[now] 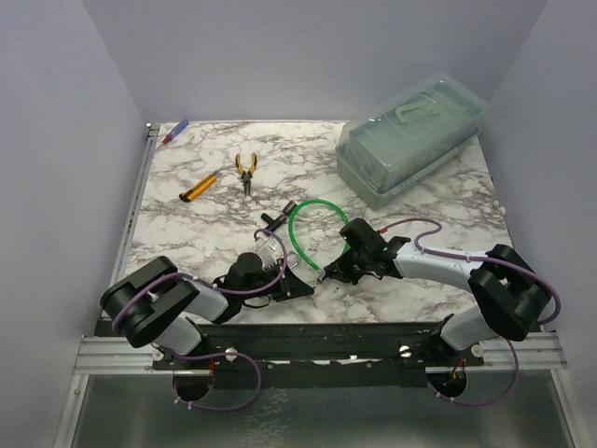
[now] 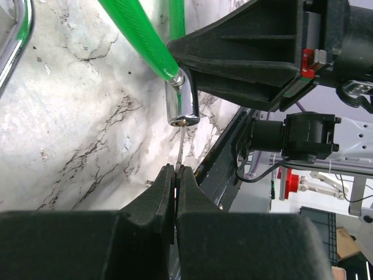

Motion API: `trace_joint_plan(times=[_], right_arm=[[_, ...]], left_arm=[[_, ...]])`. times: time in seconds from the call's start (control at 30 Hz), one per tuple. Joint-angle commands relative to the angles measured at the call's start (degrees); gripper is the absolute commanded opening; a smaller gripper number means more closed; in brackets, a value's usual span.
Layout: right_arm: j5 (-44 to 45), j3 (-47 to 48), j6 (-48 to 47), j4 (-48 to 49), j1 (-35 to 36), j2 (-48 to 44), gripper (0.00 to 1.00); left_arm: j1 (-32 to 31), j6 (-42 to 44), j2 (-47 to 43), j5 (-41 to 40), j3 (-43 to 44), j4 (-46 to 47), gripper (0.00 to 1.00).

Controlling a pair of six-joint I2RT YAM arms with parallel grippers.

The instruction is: Unlock with the key

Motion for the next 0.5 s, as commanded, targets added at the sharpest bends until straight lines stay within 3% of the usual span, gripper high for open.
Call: trace_joint_plan(times=[0.0, 0.47], right_arm=[[0.2, 0.4, -0.6, 2.3, 0.2, 0.6, 0.00], [-0.2, 0.2, -0.4, 2.6, 0.2, -0.2, 0.00]], left_arm=[[0.3, -0.2, -1.9, -0.8, -1.5, 2.8, 0.00], [0.3, 0.2, 2.4, -0.8, 0.5, 3.9, 0.00]])
